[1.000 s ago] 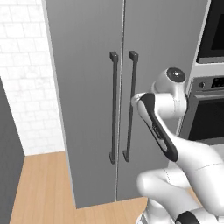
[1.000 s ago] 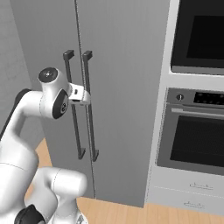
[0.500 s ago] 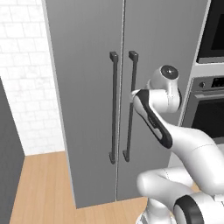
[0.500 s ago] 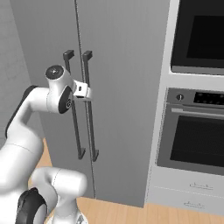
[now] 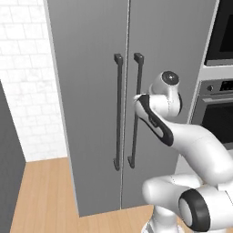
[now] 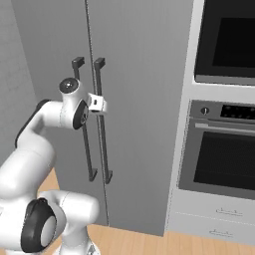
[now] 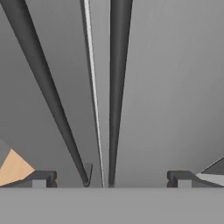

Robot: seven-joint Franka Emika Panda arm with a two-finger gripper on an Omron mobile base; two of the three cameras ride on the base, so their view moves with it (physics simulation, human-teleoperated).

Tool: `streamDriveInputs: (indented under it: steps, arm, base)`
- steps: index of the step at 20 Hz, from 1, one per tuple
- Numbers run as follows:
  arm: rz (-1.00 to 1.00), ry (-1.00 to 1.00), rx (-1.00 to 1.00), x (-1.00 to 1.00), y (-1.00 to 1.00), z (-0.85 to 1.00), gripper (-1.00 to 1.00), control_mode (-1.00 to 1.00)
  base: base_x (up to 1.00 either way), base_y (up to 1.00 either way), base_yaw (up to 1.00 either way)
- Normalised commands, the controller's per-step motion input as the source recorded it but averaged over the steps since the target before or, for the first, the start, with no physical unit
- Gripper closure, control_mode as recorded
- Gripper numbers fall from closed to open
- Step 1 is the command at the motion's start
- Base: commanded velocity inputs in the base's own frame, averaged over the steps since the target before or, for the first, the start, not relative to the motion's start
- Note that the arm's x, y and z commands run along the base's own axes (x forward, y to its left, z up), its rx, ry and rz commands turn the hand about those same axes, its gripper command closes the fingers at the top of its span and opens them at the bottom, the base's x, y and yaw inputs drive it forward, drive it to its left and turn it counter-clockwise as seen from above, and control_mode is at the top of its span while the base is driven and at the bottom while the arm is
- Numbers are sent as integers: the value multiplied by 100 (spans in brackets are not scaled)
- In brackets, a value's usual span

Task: Take the strawberry from the fridge and place it on top of the pancake, located on the dining counter.

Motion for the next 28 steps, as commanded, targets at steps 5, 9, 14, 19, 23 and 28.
streamDriveInputs:
  steps: [5,9,14,19,23,28]
  arm:
    - [0,0,0,53,0,-13,-100,-100]
    - [0,0,0,57,0,0,-100,-100]
    - [0,0,0,47,0,-9,-100,-100]
    - [0,0,0,46,0,-29,-100,-100]
    - [0,0,0,46,0,-20,-100,-100]
    - [0,-1,0,40,0,-18,-100,-100]
  base:
    - [0,0,0]
    - [0,0,0]
    - [0,0,0]
    - [0,0,0]
    - [0,0,0]
    - [0,0,0]
